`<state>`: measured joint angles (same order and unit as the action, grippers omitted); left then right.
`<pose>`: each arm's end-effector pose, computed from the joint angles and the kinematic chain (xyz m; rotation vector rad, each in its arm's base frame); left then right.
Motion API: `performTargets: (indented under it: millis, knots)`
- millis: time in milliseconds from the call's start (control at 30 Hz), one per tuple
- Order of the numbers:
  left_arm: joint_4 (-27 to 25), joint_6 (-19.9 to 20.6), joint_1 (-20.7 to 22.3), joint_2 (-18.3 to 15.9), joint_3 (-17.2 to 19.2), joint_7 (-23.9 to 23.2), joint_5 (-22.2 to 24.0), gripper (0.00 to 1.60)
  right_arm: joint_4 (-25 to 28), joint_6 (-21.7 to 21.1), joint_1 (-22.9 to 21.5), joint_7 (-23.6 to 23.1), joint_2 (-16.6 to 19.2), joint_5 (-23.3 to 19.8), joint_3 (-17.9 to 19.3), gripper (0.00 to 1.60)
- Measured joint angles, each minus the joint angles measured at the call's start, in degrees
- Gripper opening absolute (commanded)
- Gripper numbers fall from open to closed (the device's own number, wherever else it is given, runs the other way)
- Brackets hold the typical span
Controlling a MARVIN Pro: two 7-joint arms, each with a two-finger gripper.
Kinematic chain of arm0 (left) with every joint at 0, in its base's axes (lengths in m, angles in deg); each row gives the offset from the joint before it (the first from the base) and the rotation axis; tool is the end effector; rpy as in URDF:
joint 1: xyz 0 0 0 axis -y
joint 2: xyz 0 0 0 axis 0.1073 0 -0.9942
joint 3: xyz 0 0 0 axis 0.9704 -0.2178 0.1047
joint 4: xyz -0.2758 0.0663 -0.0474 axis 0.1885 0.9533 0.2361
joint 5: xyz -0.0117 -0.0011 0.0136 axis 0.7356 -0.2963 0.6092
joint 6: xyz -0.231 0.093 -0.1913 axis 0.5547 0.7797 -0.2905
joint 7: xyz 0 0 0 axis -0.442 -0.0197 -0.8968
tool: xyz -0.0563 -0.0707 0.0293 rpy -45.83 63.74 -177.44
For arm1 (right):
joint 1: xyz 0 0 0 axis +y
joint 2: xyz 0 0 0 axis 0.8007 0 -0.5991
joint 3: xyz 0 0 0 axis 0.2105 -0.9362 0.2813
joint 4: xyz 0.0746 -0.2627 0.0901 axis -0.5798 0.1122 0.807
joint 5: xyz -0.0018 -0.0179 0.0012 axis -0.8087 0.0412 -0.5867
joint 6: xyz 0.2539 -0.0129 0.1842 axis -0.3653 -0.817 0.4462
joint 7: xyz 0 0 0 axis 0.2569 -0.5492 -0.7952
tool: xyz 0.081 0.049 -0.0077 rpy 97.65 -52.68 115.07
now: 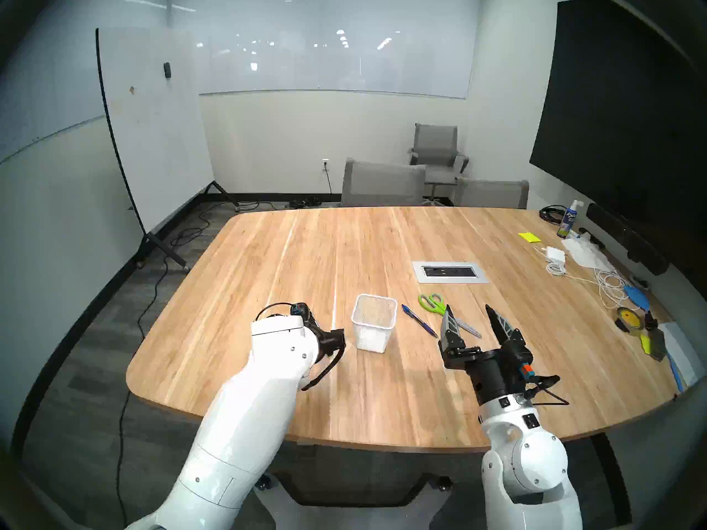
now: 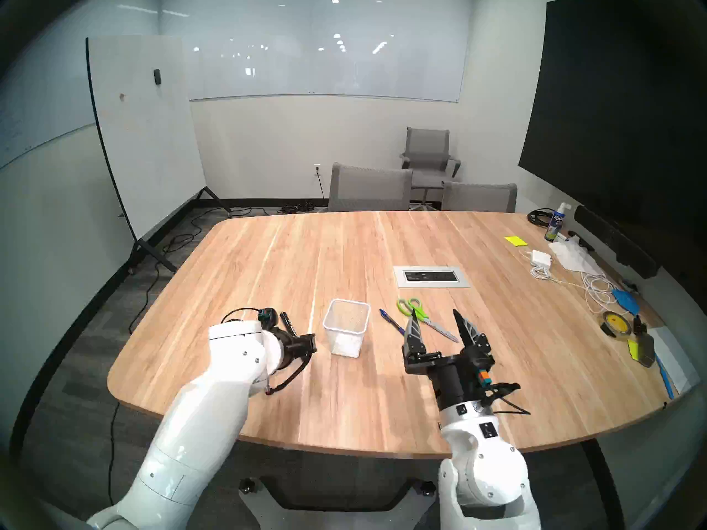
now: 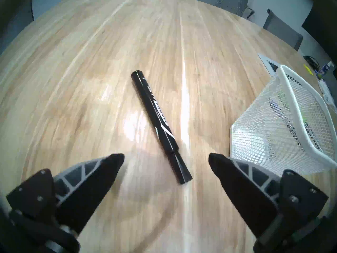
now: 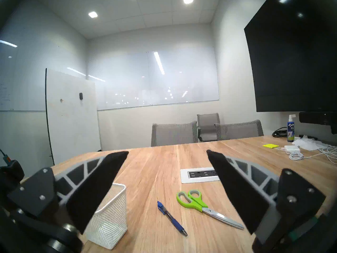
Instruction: Place the pen, the marker, and the scissors into the pen holder
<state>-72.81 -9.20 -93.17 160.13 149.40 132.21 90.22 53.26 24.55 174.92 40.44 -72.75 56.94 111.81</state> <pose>0.3852 -0.0819 -0.2846 2.7725 0.2182 1.0759 0.2704 -0.0011 -0.2560 -1.9293 -0.0122 -2.3379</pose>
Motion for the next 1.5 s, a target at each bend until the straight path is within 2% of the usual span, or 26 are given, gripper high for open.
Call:
performTargets:
  millis: [1500]
  knots:
    - [6.8, -2.6, 2.2, 0.7, -0.9, -0.9, -2.3, 1.60, 0.0, 0.0, 0.0, 0.0, 0.0, 0.0, 0.0, 1.60]
